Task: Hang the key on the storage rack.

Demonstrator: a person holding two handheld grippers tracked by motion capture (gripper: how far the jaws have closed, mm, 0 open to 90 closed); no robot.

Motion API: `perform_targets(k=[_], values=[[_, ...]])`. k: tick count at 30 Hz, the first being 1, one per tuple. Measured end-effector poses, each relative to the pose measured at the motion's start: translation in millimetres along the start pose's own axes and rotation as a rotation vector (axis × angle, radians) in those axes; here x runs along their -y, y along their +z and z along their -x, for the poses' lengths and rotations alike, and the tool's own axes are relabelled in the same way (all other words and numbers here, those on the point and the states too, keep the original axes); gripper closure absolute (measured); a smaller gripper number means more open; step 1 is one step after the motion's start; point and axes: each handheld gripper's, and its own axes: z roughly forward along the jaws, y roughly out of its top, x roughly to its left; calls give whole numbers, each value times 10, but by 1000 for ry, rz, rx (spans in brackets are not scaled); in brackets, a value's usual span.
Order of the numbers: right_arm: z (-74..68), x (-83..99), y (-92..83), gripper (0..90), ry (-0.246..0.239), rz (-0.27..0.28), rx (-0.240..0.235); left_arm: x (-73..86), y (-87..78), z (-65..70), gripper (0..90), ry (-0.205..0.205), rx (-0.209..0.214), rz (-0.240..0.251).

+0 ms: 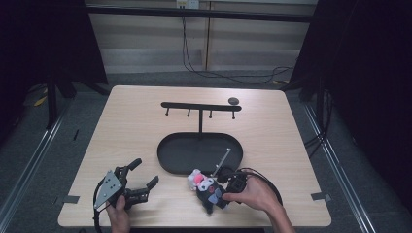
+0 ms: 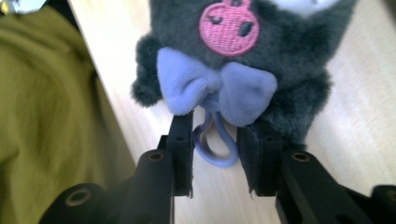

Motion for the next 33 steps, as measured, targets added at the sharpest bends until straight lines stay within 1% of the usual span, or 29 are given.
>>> perform_targets(k=[1,2,4,5,7,9,10,11,13,14,16,18,19,20,21,23,24,26,27,28,29,30,31,32,33], values=[[4,-13,4,687,2,2,6,0,0,0,153,0,0,-1],[1,-26,8,698,17,0,-3,0,0,0,153,0,0,1],[3,-40,26,748,11,4,3,0,0,1,153,0,0,1],[6,-48,25,755,15,-4,9,0,0,0,153,0,0,0],[-3,-66,25,773,31,-13,5,0,0,0,153,0,0,1],[2,-78,40,801,10,-16,1,0,0,1,153,0,0,1],[-5,-88,41,814,6,-25,3,0,0,0,153,0,0,1],[-12,-93,45,822,16,-26,2,0,0,1,153,0,0,1],[-7,-96,52,841,2,-30,0,0,0,1,153,0,0,1],[-9,-95,55,863,6,-29,-2,0,0,0,153,0,0,1],[-12,-99,61,860,6,-31,1,0,0,0,153,0,0,0],[-13,-107,58,828,0,-29,2,0,0,1,153,0,0,1],[-18,-115,54,812,6,-29,4,0,0,1,153,0,0,1],[-20,-121,58,814,-1,-28,1,0,0,0,153,0,0,0],[-29,-134,56,832,-4,-40,12,0,0,0,153,0,0,1],[-38,-155,62,828,-10,-37,20,0,0,1,153,0,0,1],[-42,-163,67,830,-7,-36,17,0,0,1,153,0,0,1],[-40,-172,75,835,-15,-26,14,0,0,1,153,0,0,1],[-47,-175,75,855,-12,-29,10,0,0,1,153,0,0,1],[-45,-174,83,866,-24,-35,4,0,0,0,153,0,0,1],[-50,-174,82,869,-29,-36,9,0,0,0,153,0,0,0],[-50,-172,82,869,-23,-38,8,0,0,0,153,0,0,1],[-52,-175,73,870,-21,-53,15,0,0,1,153,0,0,1],[-52,-174,67,870,-26,-53,18,0,0,0,153,0,0,0],[-55,-176,57,871,-27,-57,11,0,0,1,153,0,0,1]])
